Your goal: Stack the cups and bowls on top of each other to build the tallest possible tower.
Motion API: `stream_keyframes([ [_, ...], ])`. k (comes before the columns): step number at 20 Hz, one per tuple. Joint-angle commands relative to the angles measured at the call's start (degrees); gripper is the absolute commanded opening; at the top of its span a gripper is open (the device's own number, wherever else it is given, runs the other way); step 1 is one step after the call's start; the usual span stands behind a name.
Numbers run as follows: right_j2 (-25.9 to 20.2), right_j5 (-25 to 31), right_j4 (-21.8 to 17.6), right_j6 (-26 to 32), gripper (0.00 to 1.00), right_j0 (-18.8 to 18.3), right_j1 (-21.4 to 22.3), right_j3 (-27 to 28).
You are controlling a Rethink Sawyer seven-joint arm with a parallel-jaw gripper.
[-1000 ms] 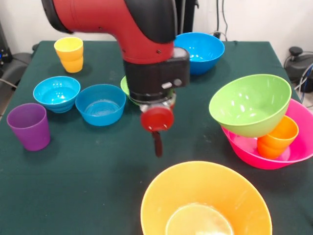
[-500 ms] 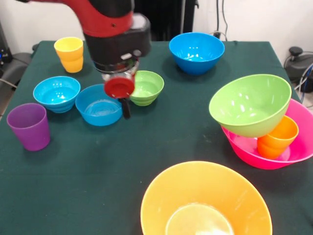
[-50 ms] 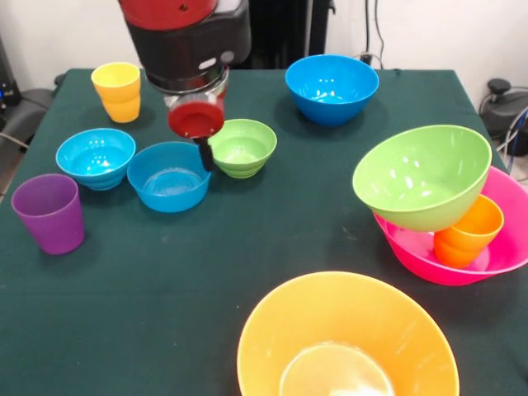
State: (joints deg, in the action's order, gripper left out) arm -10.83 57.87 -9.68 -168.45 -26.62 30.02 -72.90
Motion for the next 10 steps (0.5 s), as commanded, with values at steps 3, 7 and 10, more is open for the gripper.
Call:
stream_keyframes([
  [3,-4.77,11.98,-1.99,12.93,1.00,3.21,3.21,8.01],
  [7,-4.91,14.72,-2.67,14.02,1.00,3.30,2.24,12.38],
  [10,-5.06,16.31,-3.09,14.05,1.00,3.91,1.26,15.62],
])
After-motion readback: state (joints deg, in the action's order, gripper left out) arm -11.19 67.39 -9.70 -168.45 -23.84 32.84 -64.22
